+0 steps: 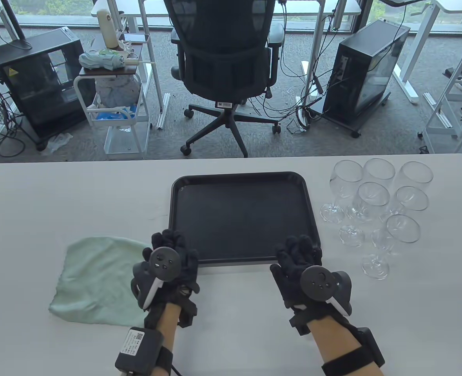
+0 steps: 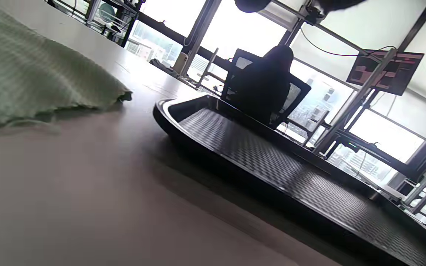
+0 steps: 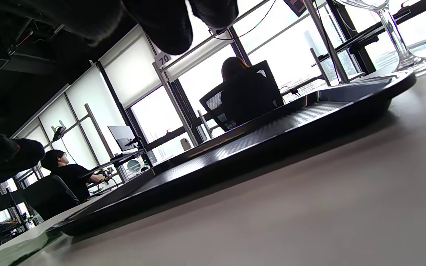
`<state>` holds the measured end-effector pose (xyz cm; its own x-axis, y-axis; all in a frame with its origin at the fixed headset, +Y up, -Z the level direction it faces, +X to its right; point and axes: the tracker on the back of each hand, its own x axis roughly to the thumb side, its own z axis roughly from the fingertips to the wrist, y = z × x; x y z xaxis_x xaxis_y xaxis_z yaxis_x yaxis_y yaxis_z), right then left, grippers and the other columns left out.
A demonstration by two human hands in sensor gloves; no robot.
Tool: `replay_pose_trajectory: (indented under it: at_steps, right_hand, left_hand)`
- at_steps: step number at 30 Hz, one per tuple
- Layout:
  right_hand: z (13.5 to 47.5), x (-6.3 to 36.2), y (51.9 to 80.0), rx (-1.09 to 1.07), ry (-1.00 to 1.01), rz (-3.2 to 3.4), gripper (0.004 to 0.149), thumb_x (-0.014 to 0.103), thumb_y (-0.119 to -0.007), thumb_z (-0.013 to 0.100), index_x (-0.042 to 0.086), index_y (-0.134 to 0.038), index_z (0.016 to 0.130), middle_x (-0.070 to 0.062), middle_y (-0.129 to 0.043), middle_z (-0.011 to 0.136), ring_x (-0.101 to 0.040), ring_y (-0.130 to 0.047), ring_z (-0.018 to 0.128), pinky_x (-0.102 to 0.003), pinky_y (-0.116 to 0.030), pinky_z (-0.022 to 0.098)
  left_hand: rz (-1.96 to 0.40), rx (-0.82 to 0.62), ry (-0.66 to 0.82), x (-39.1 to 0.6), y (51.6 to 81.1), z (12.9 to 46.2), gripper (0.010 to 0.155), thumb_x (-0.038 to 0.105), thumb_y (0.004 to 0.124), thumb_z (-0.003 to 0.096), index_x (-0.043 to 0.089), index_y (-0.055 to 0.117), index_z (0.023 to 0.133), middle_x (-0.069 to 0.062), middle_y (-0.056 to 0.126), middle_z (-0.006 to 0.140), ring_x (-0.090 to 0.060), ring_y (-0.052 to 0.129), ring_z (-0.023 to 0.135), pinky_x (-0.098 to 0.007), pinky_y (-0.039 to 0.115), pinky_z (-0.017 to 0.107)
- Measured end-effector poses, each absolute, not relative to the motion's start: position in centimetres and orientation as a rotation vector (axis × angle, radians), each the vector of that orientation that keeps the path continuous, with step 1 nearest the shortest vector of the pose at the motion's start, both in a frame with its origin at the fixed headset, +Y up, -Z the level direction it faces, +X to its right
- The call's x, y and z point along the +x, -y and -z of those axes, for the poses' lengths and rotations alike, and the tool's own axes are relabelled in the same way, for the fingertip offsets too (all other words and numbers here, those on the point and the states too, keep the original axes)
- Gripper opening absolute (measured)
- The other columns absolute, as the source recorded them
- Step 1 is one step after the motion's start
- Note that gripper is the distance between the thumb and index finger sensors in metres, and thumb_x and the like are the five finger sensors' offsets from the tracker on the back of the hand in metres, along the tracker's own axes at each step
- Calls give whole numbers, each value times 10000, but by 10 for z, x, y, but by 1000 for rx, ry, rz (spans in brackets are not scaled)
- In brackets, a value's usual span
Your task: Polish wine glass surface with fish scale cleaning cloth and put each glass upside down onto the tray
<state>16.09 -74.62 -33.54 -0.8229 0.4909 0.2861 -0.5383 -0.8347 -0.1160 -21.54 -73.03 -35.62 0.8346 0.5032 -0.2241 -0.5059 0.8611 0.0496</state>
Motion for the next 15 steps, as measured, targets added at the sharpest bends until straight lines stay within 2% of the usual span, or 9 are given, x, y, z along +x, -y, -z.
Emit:
replay_pose_trajectory:
  at_steps: [4,7,8,11,12,13,15]
  right_hand:
    - [335,161,746,332,253,-2543,595,564,-656,532,266,-614,1046,-87,-443,1148,-298,-191,1029,-537,-219,697]
    - [334,161,747,332,239,-2537,595,563,-657,532,267,-614,1047,-88,-441,1149,-304,-190,1028,-543,-220,695]
    - [334,161,748,332,234,-2538,594,564,-656,533,269,-615,1046,-89,-440,1149,-304,-190,1028,-543,-219,695]
    - [334,160,748,332,223,-2543,594,566,-657,532,273,-615,1048,-90,-434,1150,-306,-185,1029,-548,-216,694]
    - [335,160,748,328,218,-2547,593,567,-655,534,276,-613,1049,-89,-430,1152,-304,-182,1030,-548,-213,695]
    - [335,160,748,326,215,-2549,594,568,-655,533,278,-612,1050,-88,-428,1152,-304,-179,1030,-549,-212,695]
    - [335,160,749,324,210,-2552,595,567,-656,532,275,-613,1049,-92,-429,1152,-308,-181,1029,-552,-213,694]
  left_hand:
    - [-581,-86,-444,-275,742,366,817,691,659,485,320,296,1116,62,172,1214,-214,40,1127,-529,46,785]
    - [-548,-259,-554,-306,761,370,980,805,731,407,454,119,1087,35,-8,1193,-297,-101,1086,-676,13,722]
    - [-529,-333,-582,-313,769,370,1020,862,710,390,460,74,1079,26,-52,1180,-319,-126,1069,-715,18,697]
    - [-546,-486,-613,-322,791,369,1131,912,726,353,402,11,1065,-31,-104,1147,-393,-158,1021,-784,29,612]
    - [-567,-541,-608,-324,799,369,1142,915,724,353,386,4,1064,-51,-109,1138,-414,-159,1008,-793,41,600]
    - [-579,-585,-613,-322,804,370,1141,894,744,366,365,18,1070,-29,-164,1106,-377,-224,972,-782,-16,567]
    - [-472,-609,-617,-319,805,372,1114,876,724,380,388,-33,1035,-25,-199,1082,-390,-234,962,-790,6,577]
